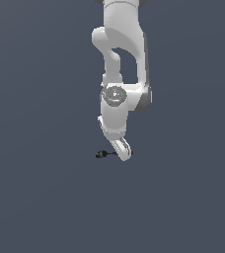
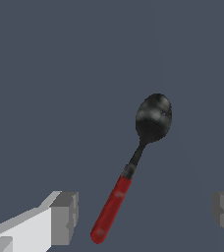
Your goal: Pick up the object and move it to a goal position.
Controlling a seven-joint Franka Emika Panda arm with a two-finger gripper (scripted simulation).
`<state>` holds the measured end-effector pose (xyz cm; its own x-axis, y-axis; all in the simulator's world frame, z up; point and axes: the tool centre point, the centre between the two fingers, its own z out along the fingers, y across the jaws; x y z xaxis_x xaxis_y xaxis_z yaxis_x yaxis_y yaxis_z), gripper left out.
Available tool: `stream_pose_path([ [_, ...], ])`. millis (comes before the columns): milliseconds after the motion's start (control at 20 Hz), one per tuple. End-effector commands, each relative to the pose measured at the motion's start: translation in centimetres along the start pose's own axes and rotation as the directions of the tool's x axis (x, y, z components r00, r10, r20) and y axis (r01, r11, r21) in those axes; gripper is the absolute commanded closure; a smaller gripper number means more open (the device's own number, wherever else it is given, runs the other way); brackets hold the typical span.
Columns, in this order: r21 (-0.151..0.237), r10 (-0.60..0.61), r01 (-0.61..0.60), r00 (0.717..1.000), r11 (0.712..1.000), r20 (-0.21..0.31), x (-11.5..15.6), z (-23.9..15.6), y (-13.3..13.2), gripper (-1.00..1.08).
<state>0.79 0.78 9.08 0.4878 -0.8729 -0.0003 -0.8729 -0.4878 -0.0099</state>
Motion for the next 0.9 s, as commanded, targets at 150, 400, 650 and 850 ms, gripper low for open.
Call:
stream_pose_path([
  [150, -0.004, 0.152, -0.152, 0.988, 0.988, 0.000, -0.2, 1.3, 0.2, -0.92],
  [400, -0.007, 0.254, -0.254, 0.967, 0.967, -0.001, -0.4, 2.2, 0.4, -0.92],
  [650, -0.008, 0.319, -0.319, 0.948, 0.948, -0.003, -0.4, 2.7, 0.5, -0.92],
  [850, -0.009, 0.346, -0.346, 0.938, 0.938, -0.004, -0.5, 3.0, 0.5, -0.92],
])
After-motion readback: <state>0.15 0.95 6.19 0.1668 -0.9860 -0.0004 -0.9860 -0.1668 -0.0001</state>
